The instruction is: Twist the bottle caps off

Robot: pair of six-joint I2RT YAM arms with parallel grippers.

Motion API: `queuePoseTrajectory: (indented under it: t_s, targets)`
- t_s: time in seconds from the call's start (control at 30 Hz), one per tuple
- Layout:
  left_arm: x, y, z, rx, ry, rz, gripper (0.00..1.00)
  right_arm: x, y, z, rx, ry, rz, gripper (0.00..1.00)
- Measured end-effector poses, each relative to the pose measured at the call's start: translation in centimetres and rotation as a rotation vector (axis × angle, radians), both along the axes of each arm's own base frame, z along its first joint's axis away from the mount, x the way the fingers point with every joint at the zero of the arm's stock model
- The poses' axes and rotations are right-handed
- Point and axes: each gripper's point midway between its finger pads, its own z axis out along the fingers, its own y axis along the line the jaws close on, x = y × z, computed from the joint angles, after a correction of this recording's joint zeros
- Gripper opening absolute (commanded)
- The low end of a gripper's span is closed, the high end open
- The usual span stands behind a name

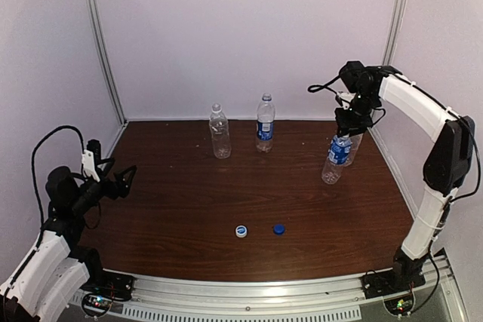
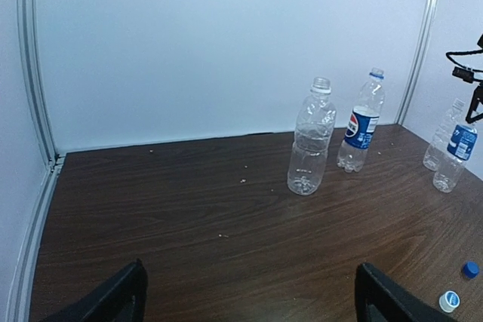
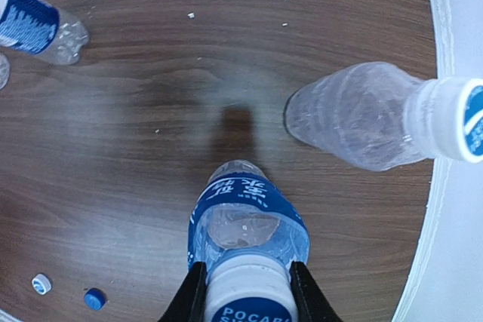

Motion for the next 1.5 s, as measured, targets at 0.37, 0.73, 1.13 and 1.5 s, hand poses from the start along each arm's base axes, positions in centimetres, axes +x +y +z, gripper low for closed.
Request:
queuePoseTrajectory:
  t_s: [0.37,0.73,1.13,1.5]
  targets:
    - [-3.3,-7.0,7.8,0.26,-0.228,-0.458,0.97,-9.8,23.4,15.4,0.423,-0.288,0.7,0.0]
    - [-5.2,-13.1,13.7,0.591,-0.311,-0.746,0.97,-13.8,36.1,21.8,0.749,-0.51,0.994,0.0]
    - [-1.2,-13.4,9.1,0.735,-0.117,-0.656,0.72,-15.3,40.9,19.5,0.826,-0.489,1.073,0.0]
    - [-0.8,-13.2,9.7,0.71,-0.115,-0.612,0.49,-14.9,41.3,20.0,0.848,-0.518,1.075,0.45]
